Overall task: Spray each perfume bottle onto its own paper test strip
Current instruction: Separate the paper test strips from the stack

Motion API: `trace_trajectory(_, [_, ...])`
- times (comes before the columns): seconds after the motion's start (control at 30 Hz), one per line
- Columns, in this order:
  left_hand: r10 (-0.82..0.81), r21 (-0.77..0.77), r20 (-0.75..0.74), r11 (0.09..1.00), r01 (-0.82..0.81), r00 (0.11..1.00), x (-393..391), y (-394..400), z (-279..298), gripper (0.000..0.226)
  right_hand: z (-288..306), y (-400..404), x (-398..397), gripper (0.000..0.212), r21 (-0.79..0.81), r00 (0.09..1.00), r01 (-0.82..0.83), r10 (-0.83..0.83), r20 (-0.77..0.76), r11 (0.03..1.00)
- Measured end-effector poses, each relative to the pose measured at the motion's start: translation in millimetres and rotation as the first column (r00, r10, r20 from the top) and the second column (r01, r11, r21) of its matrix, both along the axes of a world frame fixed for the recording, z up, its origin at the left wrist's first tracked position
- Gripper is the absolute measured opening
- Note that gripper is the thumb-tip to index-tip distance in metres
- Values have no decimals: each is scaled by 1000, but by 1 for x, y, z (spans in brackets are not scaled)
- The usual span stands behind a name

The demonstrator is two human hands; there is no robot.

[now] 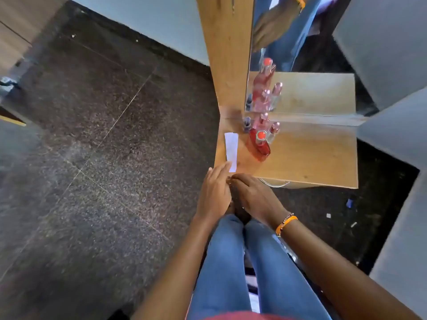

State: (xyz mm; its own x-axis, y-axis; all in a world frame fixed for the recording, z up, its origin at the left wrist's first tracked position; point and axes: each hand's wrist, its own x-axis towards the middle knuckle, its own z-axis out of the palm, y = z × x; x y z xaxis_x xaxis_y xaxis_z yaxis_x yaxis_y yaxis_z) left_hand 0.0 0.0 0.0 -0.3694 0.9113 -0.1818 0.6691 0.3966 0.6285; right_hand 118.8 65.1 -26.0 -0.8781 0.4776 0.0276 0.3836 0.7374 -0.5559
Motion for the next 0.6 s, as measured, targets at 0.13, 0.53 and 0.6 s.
trace_trajectory(0.13, [123, 24, 49, 992, -125, 991, -25, 15, -22, 51, -21, 8, -26, 26, 45, 998, 70, -70, -3, 997])
trace_trajectory(0.53, [188, 226, 27, 956, -189, 982, -36, 34, -87, 32, -75, 23, -57, 21, -131, 806, 545, -561, -190, 828])
trace_trajectory(0.6, [198, 255, 14, 947, -195, 980, -33, 36, -91, 33, -77, 23, -59, 22, -134, 788, 569, -584, -195, 812])
